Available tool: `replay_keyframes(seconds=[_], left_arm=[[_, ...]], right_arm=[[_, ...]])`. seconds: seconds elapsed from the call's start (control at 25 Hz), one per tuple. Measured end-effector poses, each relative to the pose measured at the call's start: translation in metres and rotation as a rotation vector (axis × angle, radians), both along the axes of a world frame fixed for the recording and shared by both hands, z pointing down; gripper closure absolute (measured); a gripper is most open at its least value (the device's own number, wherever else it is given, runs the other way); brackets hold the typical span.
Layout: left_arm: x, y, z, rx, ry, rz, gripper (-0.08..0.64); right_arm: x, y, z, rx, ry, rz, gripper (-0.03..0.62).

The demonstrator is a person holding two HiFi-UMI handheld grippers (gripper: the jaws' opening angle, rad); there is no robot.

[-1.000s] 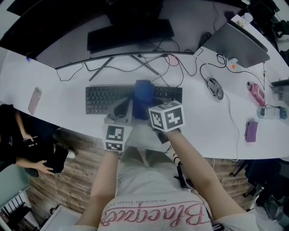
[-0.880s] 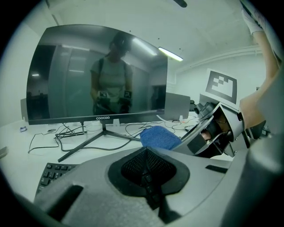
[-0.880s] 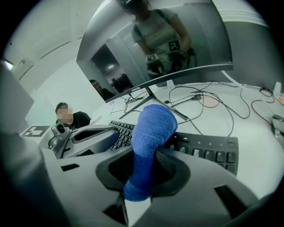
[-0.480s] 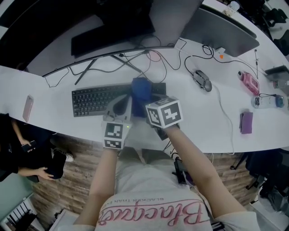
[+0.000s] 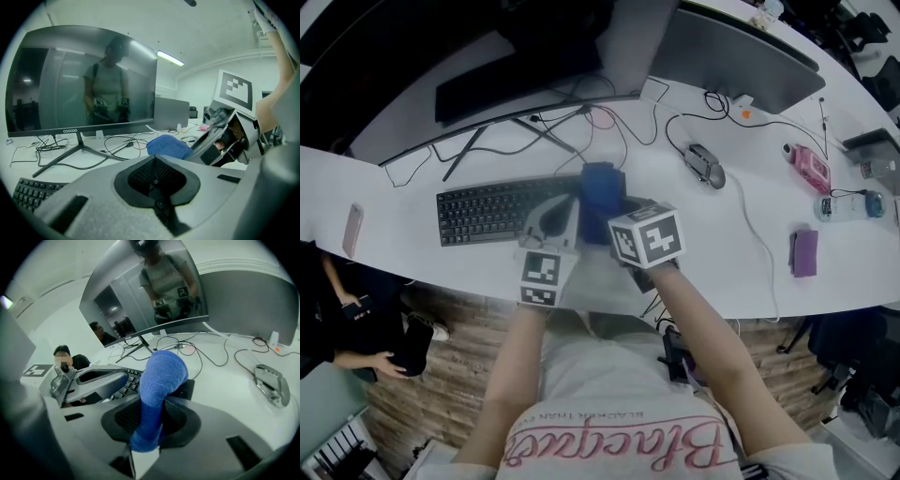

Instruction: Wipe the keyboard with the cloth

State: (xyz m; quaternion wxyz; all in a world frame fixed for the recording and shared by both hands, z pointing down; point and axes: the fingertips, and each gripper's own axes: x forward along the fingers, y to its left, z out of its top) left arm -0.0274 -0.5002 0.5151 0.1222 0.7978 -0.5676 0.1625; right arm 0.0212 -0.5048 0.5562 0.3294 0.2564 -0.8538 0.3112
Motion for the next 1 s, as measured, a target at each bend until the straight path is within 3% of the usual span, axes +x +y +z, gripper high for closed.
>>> replay_keyframes(seconds=[0.68,1.0], left_arm=[[0.038,-0.007,-0.005,0.019,-0.026,0.027,0.554],[0.038,-0.005,-0.014,0.048,-0.023,0.032,0.555]], right_arm=[[0.079,-0.018,0.000,0.066,0.083,0.066,0.500],[0.106,-0.019,-0.012,0.122,0.107,0.154,0.500]])
